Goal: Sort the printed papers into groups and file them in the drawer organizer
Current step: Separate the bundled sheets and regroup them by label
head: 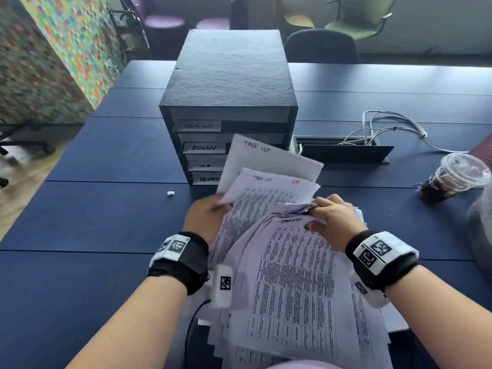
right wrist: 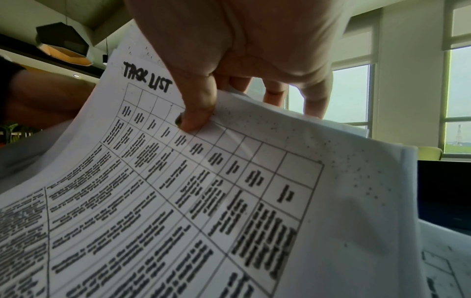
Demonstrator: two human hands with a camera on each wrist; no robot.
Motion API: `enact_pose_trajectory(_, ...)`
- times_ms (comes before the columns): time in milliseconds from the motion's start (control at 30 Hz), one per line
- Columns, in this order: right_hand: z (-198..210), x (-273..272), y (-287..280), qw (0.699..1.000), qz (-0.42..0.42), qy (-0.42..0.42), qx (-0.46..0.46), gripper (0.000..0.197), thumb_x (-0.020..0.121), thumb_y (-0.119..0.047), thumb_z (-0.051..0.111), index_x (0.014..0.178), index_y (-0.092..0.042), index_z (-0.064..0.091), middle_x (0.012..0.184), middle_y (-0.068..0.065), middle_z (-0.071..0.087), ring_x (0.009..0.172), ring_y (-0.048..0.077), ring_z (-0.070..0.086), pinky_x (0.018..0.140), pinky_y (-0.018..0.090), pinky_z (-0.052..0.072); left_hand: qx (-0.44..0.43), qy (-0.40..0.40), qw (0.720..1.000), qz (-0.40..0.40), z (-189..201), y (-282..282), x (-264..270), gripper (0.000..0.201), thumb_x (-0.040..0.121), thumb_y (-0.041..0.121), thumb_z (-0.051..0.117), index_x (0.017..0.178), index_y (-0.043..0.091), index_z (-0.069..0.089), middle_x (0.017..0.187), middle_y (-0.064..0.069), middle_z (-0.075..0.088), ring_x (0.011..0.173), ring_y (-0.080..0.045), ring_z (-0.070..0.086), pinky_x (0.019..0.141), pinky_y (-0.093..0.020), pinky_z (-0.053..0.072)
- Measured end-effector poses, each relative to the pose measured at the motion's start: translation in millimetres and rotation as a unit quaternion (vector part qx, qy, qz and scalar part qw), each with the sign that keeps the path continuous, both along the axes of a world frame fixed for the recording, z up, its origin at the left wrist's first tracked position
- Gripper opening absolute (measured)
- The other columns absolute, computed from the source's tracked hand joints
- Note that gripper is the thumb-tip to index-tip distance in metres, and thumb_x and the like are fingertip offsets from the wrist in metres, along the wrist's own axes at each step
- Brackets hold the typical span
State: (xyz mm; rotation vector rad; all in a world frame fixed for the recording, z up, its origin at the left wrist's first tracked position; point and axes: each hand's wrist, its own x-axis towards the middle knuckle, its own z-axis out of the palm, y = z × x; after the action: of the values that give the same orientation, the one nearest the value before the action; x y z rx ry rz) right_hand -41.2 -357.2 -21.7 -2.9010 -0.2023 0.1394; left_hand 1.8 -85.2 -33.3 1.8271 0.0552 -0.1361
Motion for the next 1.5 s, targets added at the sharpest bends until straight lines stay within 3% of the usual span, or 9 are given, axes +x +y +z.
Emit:
enact_pose_trajectory(333,5,-12,12,0.999,-0.009,0.030,0.010,0.018,0.082,-0.034,0.066,0.096,-0.022,0.070,0.137,-0.002,0.047,0.123,0.027,0.041,0.099,0.041,0.036,-0.049,-0.222,0.967,0.113,96,22,5,0.041,0.082,-0.009,0.062,0.117,0.011,0.060,0.067,0.033,0.064,0.066,0.019,0.057,0.070,-0.003,0.044)
enact_pose_trajectory(500,11,-23,13,0.998,-0.031,0.045,0.026,0.026,0.089,-0.032,0.059,0.110,-0.018,0.066,0.120,0.004,0.061,0.114,0.026,0.054,0.098,0.035,0.038,0.046,-0.327,0.921,0.206,131,39,7,0.022,0.084,0.019,0.063,0.104,0.023,0.070,0.096,0.001,0.068,0.086,-0.002,0.062,0.077,-0.016,0.047)
enact_pose_trajectory(567,14,-28,13,0.998,-0.040,0.040,0.023,0.029,0.091,-0.031,0.056,0.115,-0.018,0.063,0.112,0.003,0.066,0.109,0.023,0.058,0.095,0.030,0.038,0.063,-0.379,0.889,0.248,137,45,9,0.023,0.084,0.022,0.061,0.103,0.014,0.069,0.097,-0.010,0.069,0.090,-0.017,0.063,0.080,-0.024,0.049)
enact_pose_trajectory(667,16,-35,11,0.998,-0.042,0.021,0.041,0.025,0.091,-0.030,0.057,0.111,-0.017,0.065,0.105,0.001,0.069,0.102,0.022,0.061,0.091,0.029,0.039,0.004,-0.422,0.870,0.256,147,43,8,0.030,0.088,0.010,0.060,0.110,-0.011,0.058,0.101,-0.028,0.064,0.082,-0.002,0.056,0.082,-0.013,0.045)
enact_pose_trajectory(833,34,-40,11,0.996,-0.039,0.049,0.056,0.023,0.088,-0.027,0.061,0.104,-0.011,0.065,0.097,0.007,0.068,0.095,0.027,0.061,0.082,0.032,0.046,0.007,-0.296,0.936,0.192,132,24,-1,0.038,0.094,0.011,0.053,0.132,0.008,0.050,0.105,-0.013,0.064,0.090,-0.009,0.057,0.077,0.000,0.040)
enact_pose_trajectory(933,48,-39,5,0.992,-0.077,0.055,0.083,0.026,0.084,-0.031,0.067,0.107,-0.020,0.066,0.102,0.003,0.069,0.097,0.024,0.063,0.087,0.035,0.048,0.033,-0.206,0.967,0.143,101,11,-10,0.031,0.093,0.010,0.055,0.124,0.011,0.058,0.097,0.001,0.061,0.075,-0.001,0.053,0.059,0.006,0.033)
enact_pose_trajectory(1033,67,-35,3,0.985,-0.097,0.066,0.128,0.031,0.084,-0.026,0.067,0.114,-0.018,0.064,0.108,0.007,0.068,0.095,0.024,0.064,0.089,0.037,0.050,-0.031,-0.143,0.988,0.059,66,1,-18,0.021,0.089,0.003,0.061,0.107,0.011,0.064,0.092,0.002,0.066,0.073,0.001,0.059,0.068,-0.004,0.042)
enact_pose_trajectory(1133,78,-27,2,0.987,-0.087,0.068,0.114,0.034,0.088,-0.029,0.061,0.121,-0.029,0.060,0.107,0.003,0.066,0.094,0.024,0.063,0.086,0.037,0.052,-0.091,-0.065,0.994,-0.008,39,-9,-30,0.019,0.087,0.002,0.063,0.097,0.019,0.066,0.090,0.009,0.072,0.079,-0.001,0.066,0.074,-0.018,0.051)
enact_pose_trajectory(1500,87,-23,12,0.991,-0.113,0.025,0.065,0.052,0.091,-0.030,0.057,0.137,-0.038,0.034,0.092,-0.009,0.058,0.086,0.015,0.042,0.086,0.029,0.027,-0.066,0.000,0.991,-0.118,-4,-23,-56,0.026,0.092,0.001,0.054,0.106,0.020,0.065,0.101,0.006,0.069,0.088,0.001,0.063,0.077,-0.013,0.048)
